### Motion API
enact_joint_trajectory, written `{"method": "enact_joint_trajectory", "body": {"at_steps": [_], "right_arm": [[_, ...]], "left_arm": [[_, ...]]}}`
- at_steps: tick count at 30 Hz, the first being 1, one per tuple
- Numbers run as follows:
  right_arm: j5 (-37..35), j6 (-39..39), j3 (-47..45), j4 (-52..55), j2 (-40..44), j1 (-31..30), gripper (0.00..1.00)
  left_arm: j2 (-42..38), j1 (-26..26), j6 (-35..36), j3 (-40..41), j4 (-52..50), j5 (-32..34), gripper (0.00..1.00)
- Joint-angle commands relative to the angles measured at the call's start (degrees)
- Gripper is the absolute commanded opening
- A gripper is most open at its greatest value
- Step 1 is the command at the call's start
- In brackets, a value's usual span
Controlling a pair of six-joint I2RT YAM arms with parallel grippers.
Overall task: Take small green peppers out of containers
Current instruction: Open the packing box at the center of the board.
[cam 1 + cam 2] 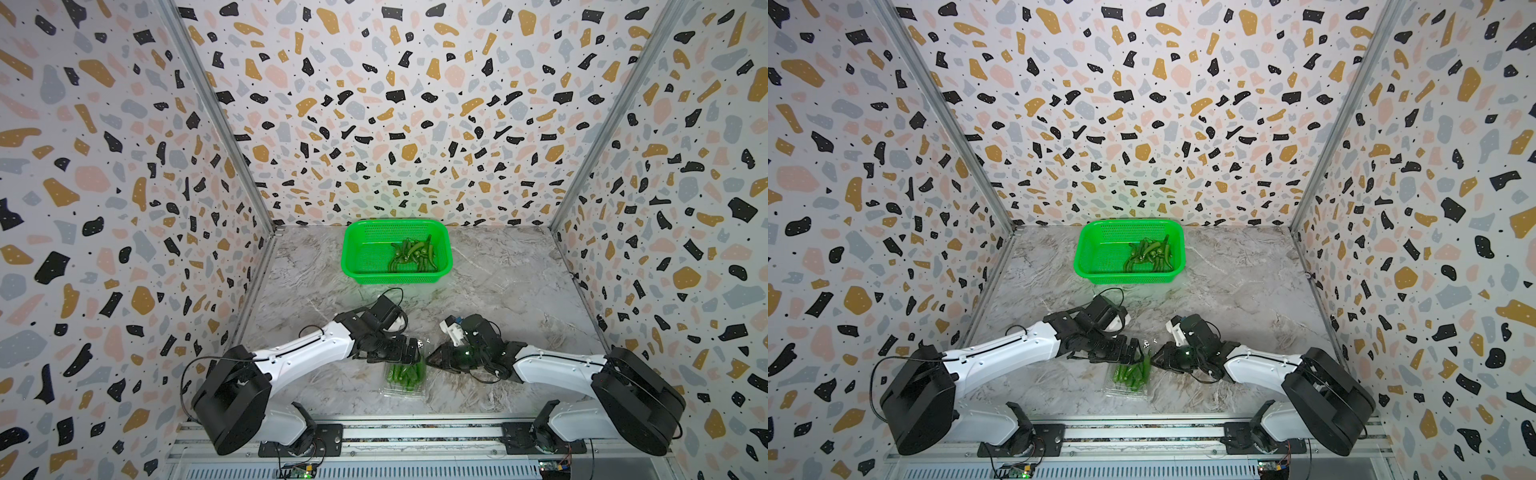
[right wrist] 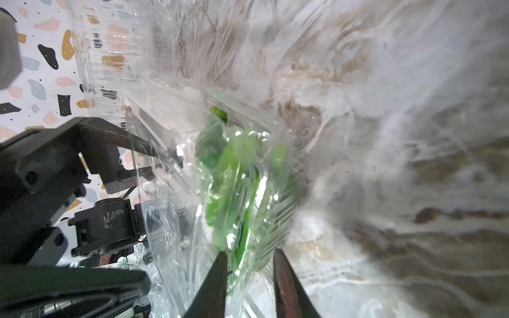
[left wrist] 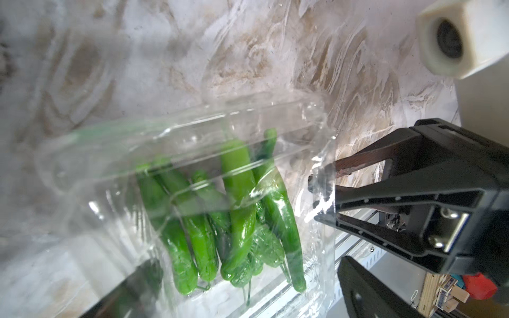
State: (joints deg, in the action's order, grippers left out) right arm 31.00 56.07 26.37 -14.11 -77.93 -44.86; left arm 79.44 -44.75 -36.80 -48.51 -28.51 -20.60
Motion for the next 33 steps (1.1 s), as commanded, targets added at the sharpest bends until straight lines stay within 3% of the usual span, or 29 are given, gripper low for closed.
{"method": "enact_joint_trajectory", "body": {"at_steps": [1, 3, 7, 13, 28, 33], "right_arm": [[1.83, -1.42, 1.28, -1.68, -1.6, -1.21, 0.3], [1.78, -1.39, 1.23, -2.58, -1.53, -1.61, 0.29], [0.79, -1.45, 1.41, -1.22, -0.2, -1.72, 0.08], [-0.61, -0.75, 0.74, 0.04, 2.59, -2.15, 0.0], [-5.75, 4.82, -0.61, 4.37, 8.91, -3.24, 0.0], [-8.84, 9.41, -2.13, 5.85, 12.38, -3.26, 0.0]], "left_arm": [[-0.73, -0.53, -0.34, -0.13, 4.64, -3.1, 0.99], [-0.58, -0.55, -0.55, -0.04, 4.87, -3.25, 1.0], [-0.72, -0.62, 1.73, -1.59, 0.65, -0.16, 1.0], [-1.03, -0.6, 5.47, -4.43, -6.41, 5.92, 0.99], [-3.96, -1.74, 7.16, -14.02, -23.51, 23.66, 0.99], [-5.14, -3.95, 6.59, -15.68, -23.71, 20.92, 0.99]]}}
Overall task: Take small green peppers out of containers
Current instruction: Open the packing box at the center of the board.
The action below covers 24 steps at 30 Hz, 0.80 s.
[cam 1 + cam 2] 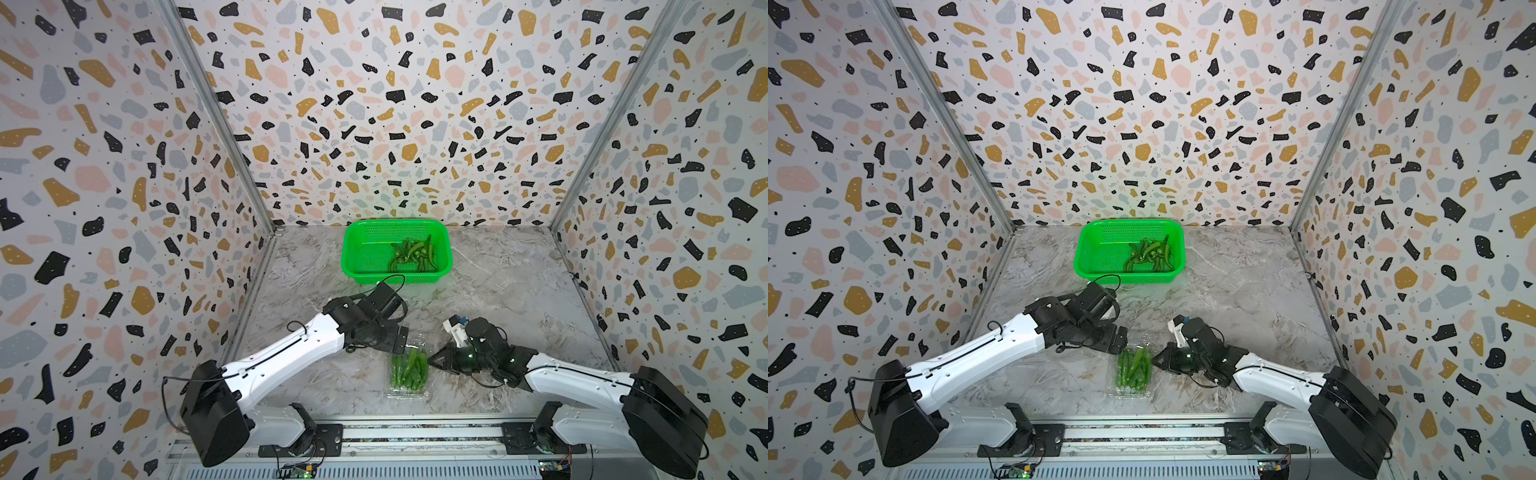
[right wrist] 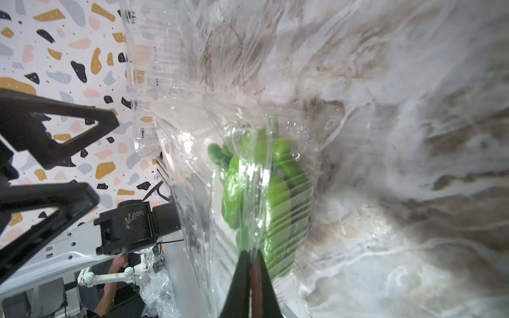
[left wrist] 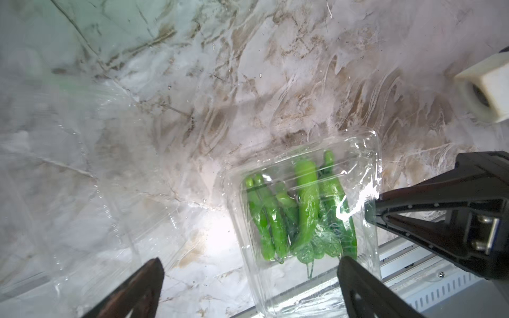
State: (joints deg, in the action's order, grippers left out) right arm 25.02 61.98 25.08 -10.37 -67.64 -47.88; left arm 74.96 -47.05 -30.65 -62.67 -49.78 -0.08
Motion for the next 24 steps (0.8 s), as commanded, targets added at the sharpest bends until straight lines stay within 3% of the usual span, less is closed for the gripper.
{"method": "enact_joint_trajectory", "body": {"at_steps": [1, 7, 12, 21, 24], "right_arm": [[-3.6, 4.6, -1.23, 2.11, 2.56, -0.2, 0.0], [-7.05, 9.06, -2.58, 1.76, 4.76, -0.45, 0.0], [-8.68, 11.38, -2.51, 2.02, 7.3, -0.42, 0.0], [-8.01, 11.95, -2.0, 5.18, 9.08, -1.47, 0.0], [-8.4, 12.33, -2.38, 6.38, 10.1, -2.1, 0.0]], "left_arm": [[-0.68, -2.72, -0.06, -1.66, -2.14, -0.4, 0.99], [0.51, -9.81, -4.2, -0.21, 4.18, -6.73, 0.99], [5.03, -15.7, -4.59, -1.9, 4.1, -2.65, 0.99], [9.42, -16.56, -3.95, -3.59, 3.71, 4.45, 0.99], [10.66, -16.59, -3.27, -5.36, 4.34, 3.47, 0.99]]}}
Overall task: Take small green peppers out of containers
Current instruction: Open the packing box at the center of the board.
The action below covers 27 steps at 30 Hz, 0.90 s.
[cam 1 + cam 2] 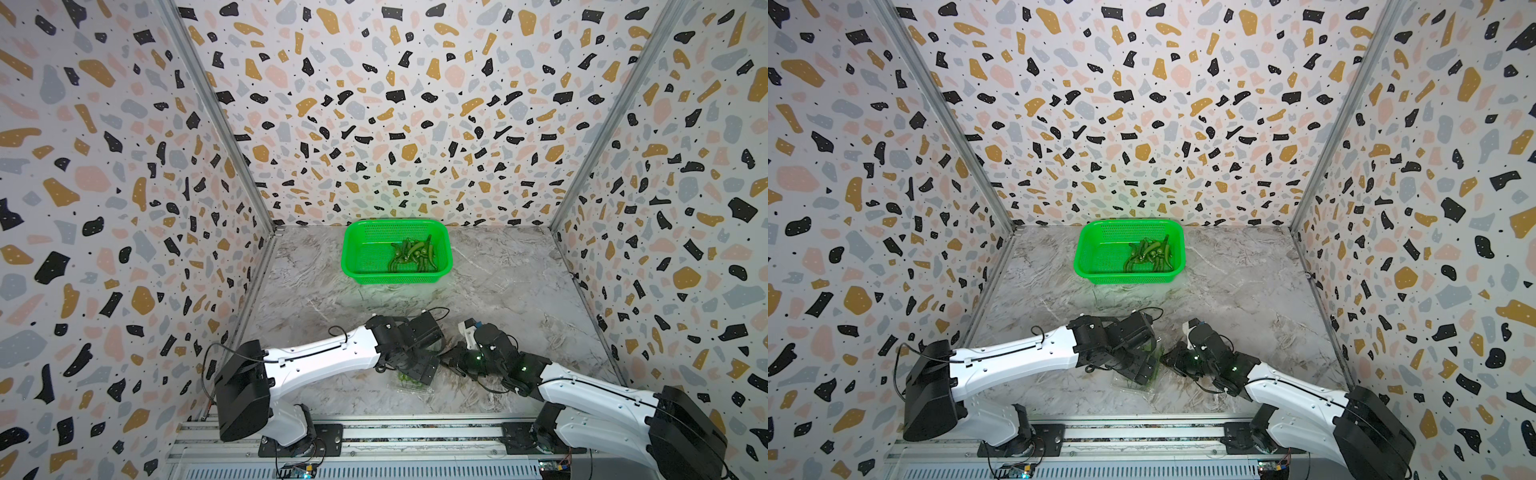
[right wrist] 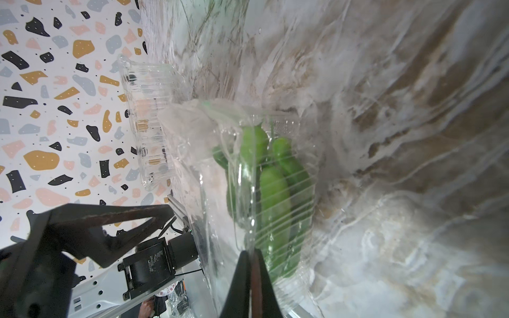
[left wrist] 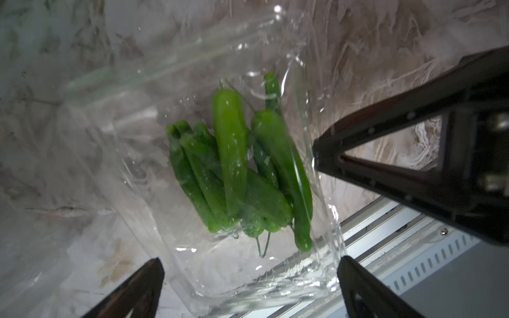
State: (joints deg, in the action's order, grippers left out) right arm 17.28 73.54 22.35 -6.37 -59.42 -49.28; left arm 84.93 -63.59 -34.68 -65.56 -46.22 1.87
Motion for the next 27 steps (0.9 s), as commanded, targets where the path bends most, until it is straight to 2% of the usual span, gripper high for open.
{"method": "enact_joint_trajectory", "body": {"at_steps": [1, 5, 11, 27], "right_arm": [[-0.78, 0.89, 0.17, 2.58, 2.17, -0.8, 0.0], [-1.16, 1.43, -0.91, 2.44, 3.12, -0.78, 0.0], [-1.12, 1.53, -0.9, 1.68, 3.34, -0.81, 0.0], [-2.09, 1.52, -2.67, 8.11, 9.66, -1.08, 0.0]], "left_arm": [[0.61, -0.04, 0.85, -2.71, 1.57, 0.72, 0.99], [0.83, -0.3, 0.52, -4.06, 2.75, -1.71, 1.0], [2.12, -0.92, -1.51, -2.74, 2.97, -1.67, 1.0], [6.51, -1.09, -0.03, -6.47, -5.77, 12.68, 1.0]]}}
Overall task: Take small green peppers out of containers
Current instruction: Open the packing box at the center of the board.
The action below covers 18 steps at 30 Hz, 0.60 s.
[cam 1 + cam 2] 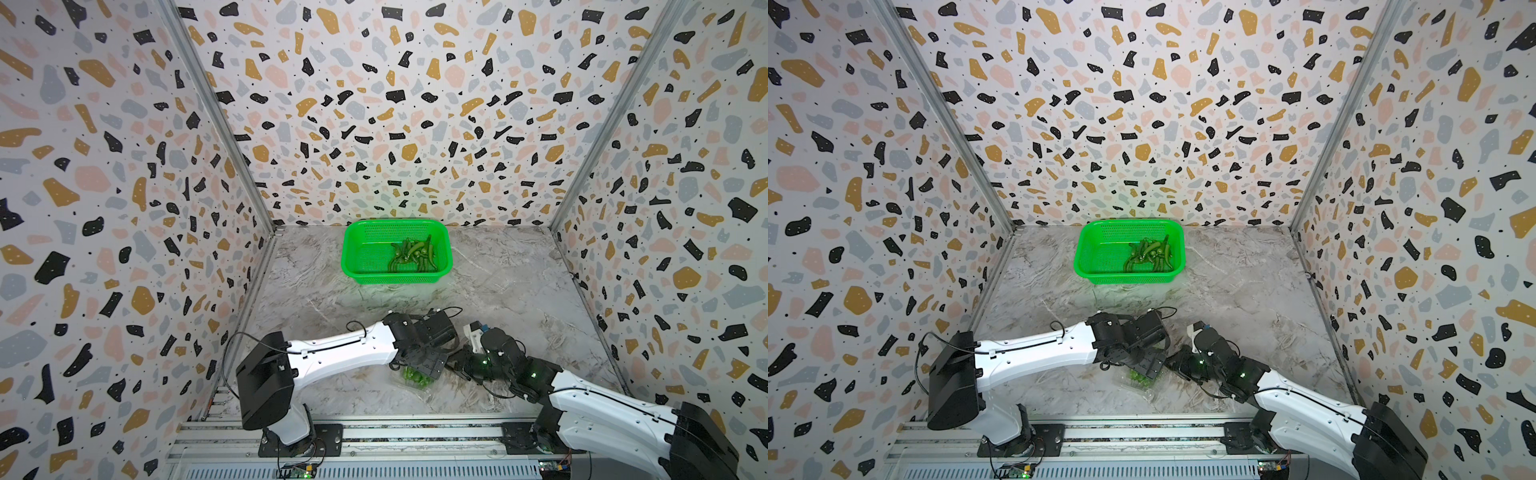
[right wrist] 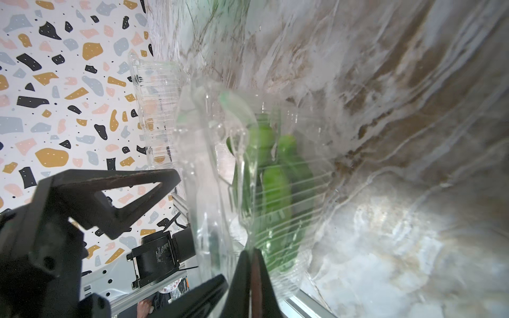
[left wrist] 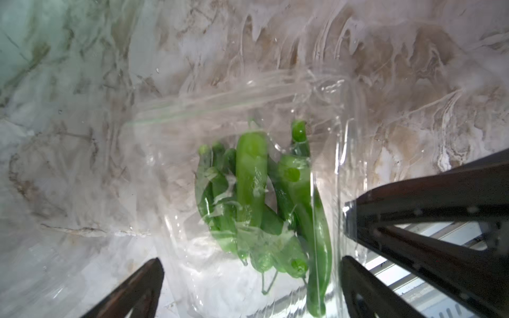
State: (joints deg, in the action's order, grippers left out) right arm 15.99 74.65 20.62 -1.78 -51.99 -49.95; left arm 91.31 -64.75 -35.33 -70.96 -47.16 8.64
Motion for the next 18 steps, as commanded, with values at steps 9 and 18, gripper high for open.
{"method": "enact_joint_trajectory", "body": {"at_steps": [9, 18], "right_arm": [[-2.97, 2.68, -5.87, 6.04, 7.93, -0.25, 0.0], [-3.97, 1.85, -7.36, 7.32, 9.24, 1.48, 0.0]], "left_arm": [[-2.54, 0.45, 1.57, -2.3, -13.47, 13.79, 0.99], [-10.49, 5.86, 2.11, -0.03, -19.97, 15.0, 0.99]]}}
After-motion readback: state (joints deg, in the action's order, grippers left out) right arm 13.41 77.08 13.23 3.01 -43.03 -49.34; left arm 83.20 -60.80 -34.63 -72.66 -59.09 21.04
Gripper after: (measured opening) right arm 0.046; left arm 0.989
